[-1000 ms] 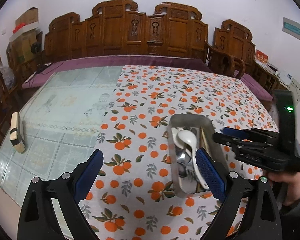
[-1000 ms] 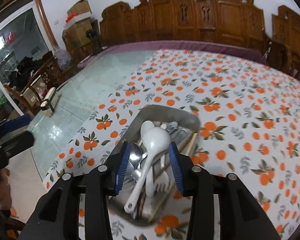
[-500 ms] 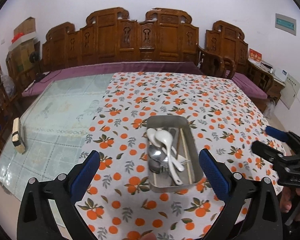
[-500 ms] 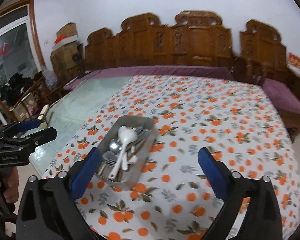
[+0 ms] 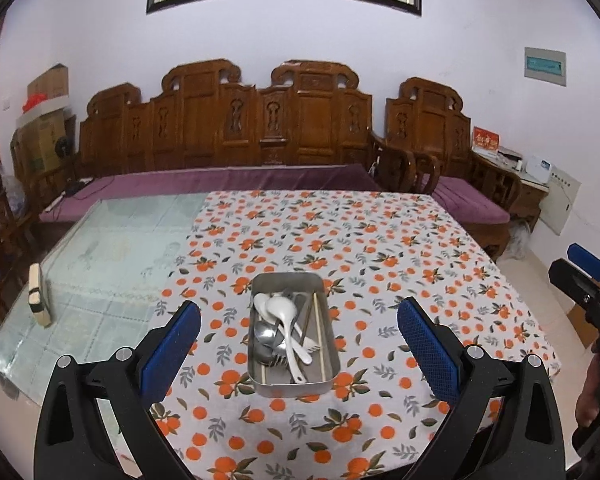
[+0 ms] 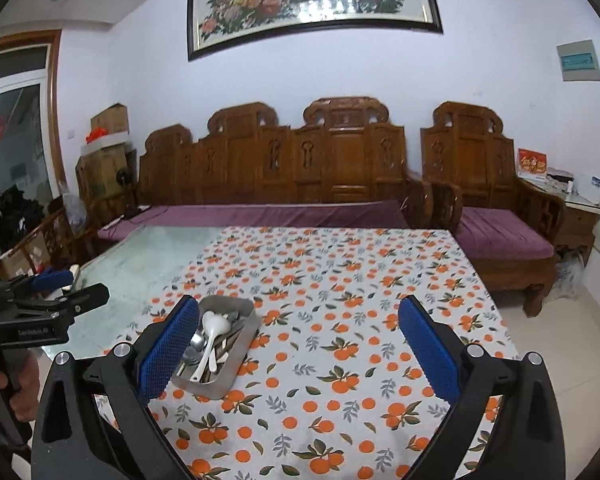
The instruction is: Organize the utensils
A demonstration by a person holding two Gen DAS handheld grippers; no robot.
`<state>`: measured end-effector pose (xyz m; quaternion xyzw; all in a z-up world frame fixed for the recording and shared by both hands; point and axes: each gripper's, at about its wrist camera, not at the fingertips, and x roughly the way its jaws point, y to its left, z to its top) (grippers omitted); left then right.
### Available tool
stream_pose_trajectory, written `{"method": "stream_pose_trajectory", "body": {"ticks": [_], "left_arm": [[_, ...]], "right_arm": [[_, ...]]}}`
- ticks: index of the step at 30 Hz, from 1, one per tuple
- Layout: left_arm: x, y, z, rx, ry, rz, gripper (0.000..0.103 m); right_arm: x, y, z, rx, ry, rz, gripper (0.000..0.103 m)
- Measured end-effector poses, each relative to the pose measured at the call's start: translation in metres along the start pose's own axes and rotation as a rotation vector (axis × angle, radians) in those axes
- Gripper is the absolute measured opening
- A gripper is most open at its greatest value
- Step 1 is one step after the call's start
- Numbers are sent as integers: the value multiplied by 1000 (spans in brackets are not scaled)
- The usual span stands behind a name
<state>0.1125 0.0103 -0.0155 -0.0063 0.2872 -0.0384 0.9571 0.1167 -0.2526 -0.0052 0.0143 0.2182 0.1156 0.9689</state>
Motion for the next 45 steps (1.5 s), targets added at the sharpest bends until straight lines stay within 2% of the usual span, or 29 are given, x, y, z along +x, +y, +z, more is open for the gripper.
{"method": "stream_pose_trajectory", "body": {"ticks": [9, 45], "left_arm": [[-24, -14, 4, 14, -50, 5, 95], [-30, -21, 4, 5, -75, 23, 95]], "right_arm": [[-14, 5, 3, -3, -25, -5, 100], [-18, 12, 2, 4, -31, -3, 100]]}}
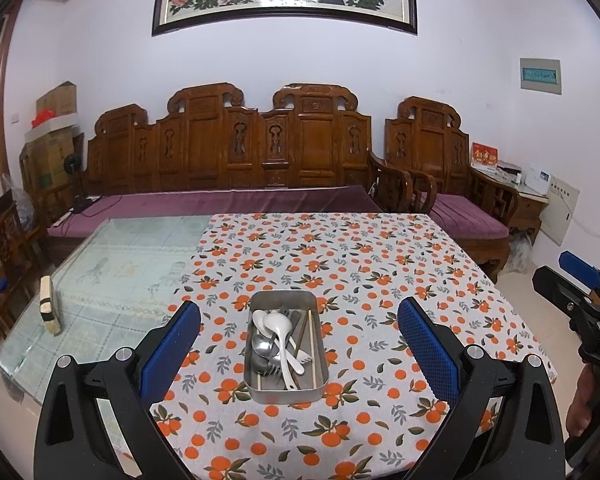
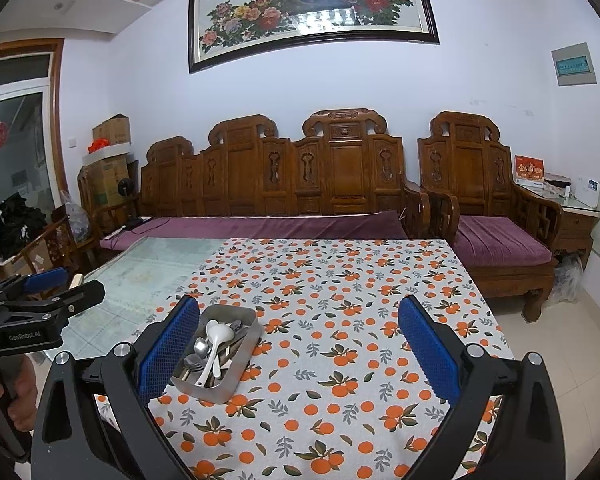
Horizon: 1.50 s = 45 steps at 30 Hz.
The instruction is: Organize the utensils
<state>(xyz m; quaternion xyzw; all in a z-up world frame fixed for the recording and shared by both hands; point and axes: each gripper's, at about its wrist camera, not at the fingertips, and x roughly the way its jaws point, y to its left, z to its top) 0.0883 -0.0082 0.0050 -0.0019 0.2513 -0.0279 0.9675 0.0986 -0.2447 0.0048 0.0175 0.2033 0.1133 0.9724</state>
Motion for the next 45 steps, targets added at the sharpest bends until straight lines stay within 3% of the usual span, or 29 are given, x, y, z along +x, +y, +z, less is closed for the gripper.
{"method": "stream_pose_trajectory", "body": {"ticks": [45], "left_arm": [[-2, 2, 0, -5, 1, 0, 95]], "right_arm": [[-1, -2, 1, 2, -1, 2, 100]]}}
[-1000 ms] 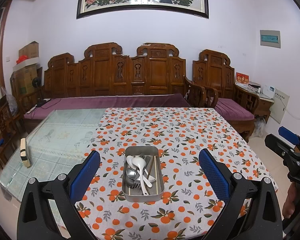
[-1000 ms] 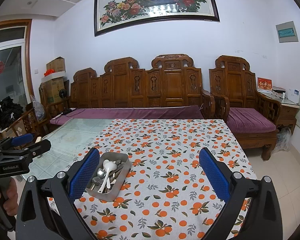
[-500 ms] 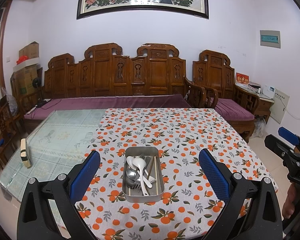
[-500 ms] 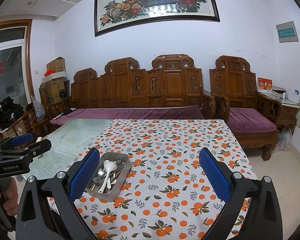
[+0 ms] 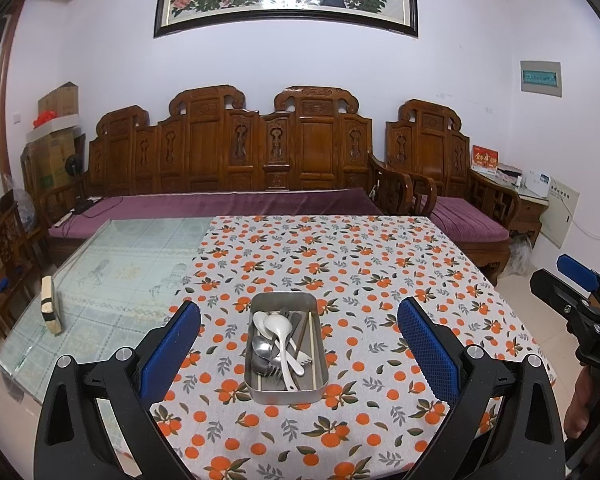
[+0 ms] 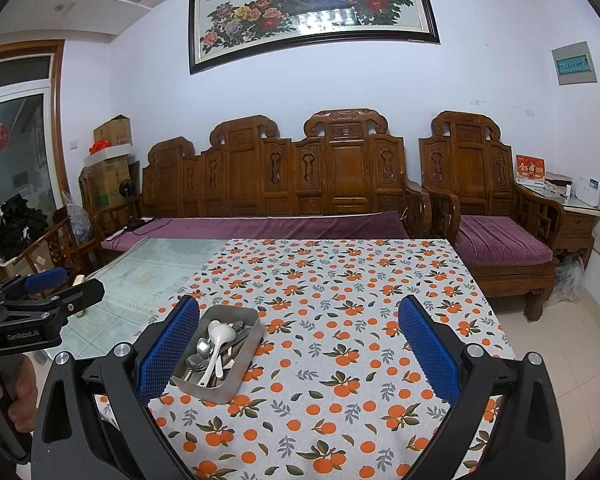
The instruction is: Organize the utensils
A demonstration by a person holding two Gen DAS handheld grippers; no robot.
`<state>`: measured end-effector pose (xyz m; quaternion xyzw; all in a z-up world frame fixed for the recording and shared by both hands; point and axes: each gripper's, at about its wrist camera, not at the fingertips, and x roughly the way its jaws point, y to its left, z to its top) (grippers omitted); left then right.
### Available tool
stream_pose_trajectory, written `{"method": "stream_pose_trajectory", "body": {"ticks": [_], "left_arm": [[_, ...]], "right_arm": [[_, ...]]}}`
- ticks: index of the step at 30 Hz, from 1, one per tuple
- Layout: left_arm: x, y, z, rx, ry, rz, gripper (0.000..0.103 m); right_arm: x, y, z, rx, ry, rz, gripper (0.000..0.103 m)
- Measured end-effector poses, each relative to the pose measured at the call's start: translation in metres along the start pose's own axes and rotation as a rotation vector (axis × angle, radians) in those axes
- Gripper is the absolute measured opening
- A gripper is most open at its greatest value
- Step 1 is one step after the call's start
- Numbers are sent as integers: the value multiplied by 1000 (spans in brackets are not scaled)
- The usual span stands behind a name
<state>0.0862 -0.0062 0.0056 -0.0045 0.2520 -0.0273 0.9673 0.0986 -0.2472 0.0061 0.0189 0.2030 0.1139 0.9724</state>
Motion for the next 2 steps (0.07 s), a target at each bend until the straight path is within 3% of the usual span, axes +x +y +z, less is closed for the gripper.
{"method": "stream_pose_trajectory", "body": {"ticks": [2], "left_arm": [[-1, 0, 2, -1, -2, -1, 95]], "right_arm": [[0, 0, 0, 1, 0, 1, 100]]}}
